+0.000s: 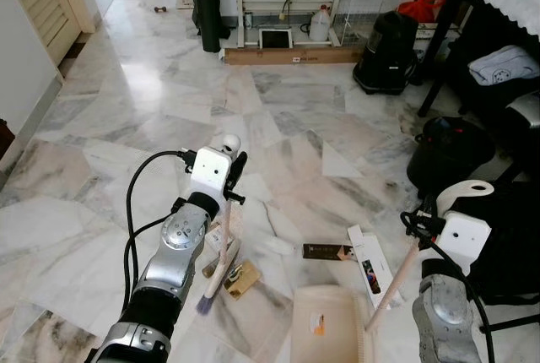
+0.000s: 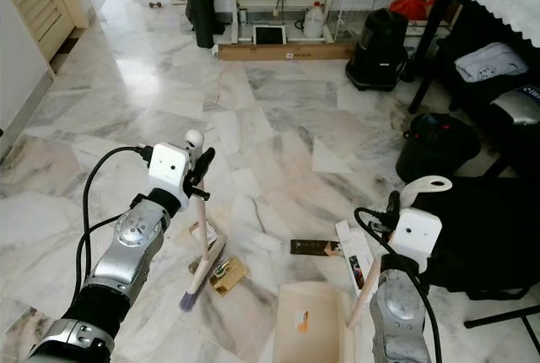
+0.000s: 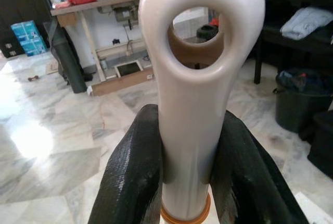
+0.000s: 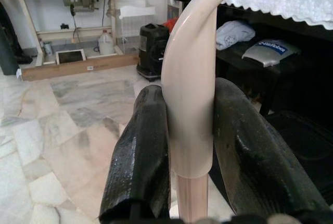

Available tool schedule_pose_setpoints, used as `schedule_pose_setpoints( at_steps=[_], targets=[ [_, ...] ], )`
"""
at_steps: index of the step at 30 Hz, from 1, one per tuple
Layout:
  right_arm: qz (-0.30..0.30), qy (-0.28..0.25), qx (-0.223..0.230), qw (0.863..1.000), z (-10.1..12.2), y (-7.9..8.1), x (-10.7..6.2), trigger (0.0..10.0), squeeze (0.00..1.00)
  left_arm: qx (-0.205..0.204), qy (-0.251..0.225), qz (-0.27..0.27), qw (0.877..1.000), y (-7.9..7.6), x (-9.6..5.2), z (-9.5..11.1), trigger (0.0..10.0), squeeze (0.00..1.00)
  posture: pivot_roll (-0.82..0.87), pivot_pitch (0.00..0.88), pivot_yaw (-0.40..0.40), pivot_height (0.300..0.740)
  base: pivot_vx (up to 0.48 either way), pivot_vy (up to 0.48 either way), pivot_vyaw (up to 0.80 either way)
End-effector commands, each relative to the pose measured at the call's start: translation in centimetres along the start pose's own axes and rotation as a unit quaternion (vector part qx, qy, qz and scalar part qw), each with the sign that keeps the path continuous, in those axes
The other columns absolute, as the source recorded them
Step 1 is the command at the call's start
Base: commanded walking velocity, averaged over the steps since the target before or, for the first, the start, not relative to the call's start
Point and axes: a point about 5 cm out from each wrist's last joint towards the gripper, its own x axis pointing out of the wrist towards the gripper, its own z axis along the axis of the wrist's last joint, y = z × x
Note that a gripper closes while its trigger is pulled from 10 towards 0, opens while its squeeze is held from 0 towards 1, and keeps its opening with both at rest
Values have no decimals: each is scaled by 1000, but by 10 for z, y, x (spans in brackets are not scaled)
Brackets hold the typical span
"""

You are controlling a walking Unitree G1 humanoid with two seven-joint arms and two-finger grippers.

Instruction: Sweep floor

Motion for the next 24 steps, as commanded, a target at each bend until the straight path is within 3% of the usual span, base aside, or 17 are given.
schedule_pose_setpoints(
  at_steps=[1, 6, 14, 24],
  targets=[
    [-5, -18, 1, 1000, 5, -4, 1, 10000, 0, 16, -19, -3, 1000, 1, 4, 7, 10000, 0, 48, 128, -32, 740, 0, 0, 0],
    [-7, -23, 0, 1000, 6, -5, 2, 10000, 0, 15, -20, 0, 1000, 4, 3, 5, 10000, 0, 43, 128, -35, 740, 0, 0, 0],
    [-5, -29, 1, 1000, 7, -3, 4, 10000, 0, 18, -80, -14, 997, 5, 5, 25, 10000, 0, 45, 130, -38, 740, 0, 0, 0],
    [-5, -30, 1, 1000, 7, -4, 4, 10000, 0, 14, -57, -56, 997, -1, 1, 14, 10000, 0, 44, 132, -37, 740, 0, 0, 0]
  ],
)
